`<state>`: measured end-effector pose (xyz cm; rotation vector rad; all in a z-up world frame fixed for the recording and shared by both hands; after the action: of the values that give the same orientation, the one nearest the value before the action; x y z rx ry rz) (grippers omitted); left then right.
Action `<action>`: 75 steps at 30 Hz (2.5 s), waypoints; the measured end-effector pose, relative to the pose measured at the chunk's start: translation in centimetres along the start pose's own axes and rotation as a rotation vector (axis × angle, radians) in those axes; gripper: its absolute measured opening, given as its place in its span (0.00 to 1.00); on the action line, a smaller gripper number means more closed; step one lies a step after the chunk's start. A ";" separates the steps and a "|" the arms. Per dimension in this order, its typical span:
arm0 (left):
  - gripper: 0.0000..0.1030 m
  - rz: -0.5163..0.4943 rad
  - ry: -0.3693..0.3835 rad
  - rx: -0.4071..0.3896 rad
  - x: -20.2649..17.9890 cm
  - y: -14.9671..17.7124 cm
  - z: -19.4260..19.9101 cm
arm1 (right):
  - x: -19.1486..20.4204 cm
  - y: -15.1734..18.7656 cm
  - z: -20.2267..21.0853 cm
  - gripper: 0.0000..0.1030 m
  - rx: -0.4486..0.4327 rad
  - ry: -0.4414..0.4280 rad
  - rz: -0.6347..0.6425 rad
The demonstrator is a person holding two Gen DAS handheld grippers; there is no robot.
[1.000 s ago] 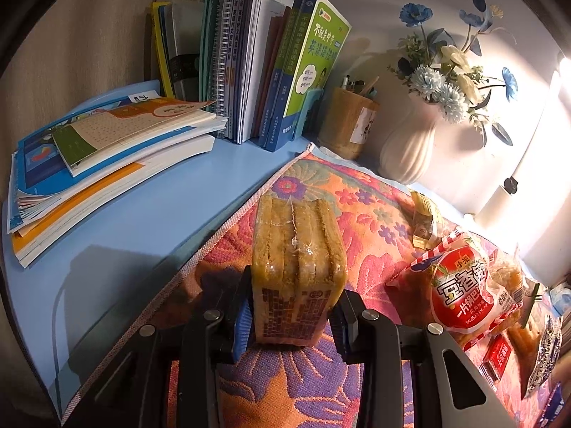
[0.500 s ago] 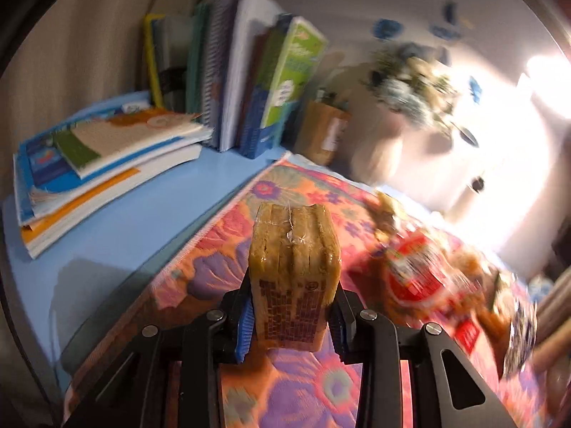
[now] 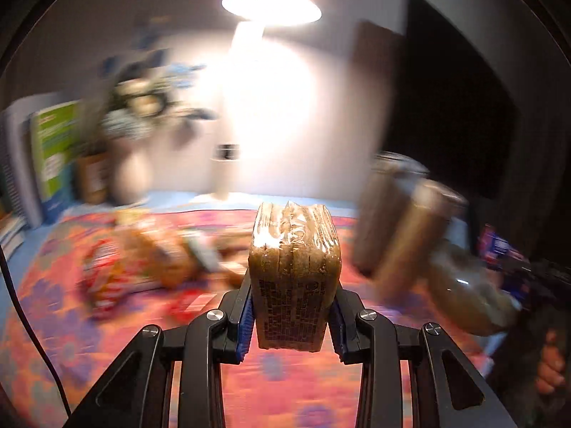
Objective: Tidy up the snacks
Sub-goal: 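Carry bread block and cracker packet to the glass plate and release both, then grasp the red corn snack bag with the left tool while the right tool grasps the blue-white chip bag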
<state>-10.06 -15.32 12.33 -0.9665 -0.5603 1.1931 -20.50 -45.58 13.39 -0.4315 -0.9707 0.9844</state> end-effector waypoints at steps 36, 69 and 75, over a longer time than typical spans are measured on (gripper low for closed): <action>0.73 -0.084 0.092 0.045 -8.1 -1.8 -1.1 | 2.8 -1.1 -0.7 0.69 0.039 -0.121 0.087; 0.77 0.315 -0.342 0.177 22.3 6.0 -7.5 | 11.8 9.0 -21.5 0.73 0.340 -0.159 0.221; 0.99 0.448 -0.303 0.134 24.1 2.4 -8.0 | 12.6 6.7 -22.0 0.77 0.359 -0.213 0.149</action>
<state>2.55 5.04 3.48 -0.8231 -0.5060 1.7751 -2.83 -29.11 3.23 -0.0995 -0.9352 1.3313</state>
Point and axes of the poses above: each gripper's, at about its wrist camera, not at the fingertips, and z roughly against the way its jaws point, x to its left, y to its underside, the point moved 4 cm from there along -z, roughly the way its jaws point, and after that the axes turned 11 degrees about -y, right-handed, at the moved point
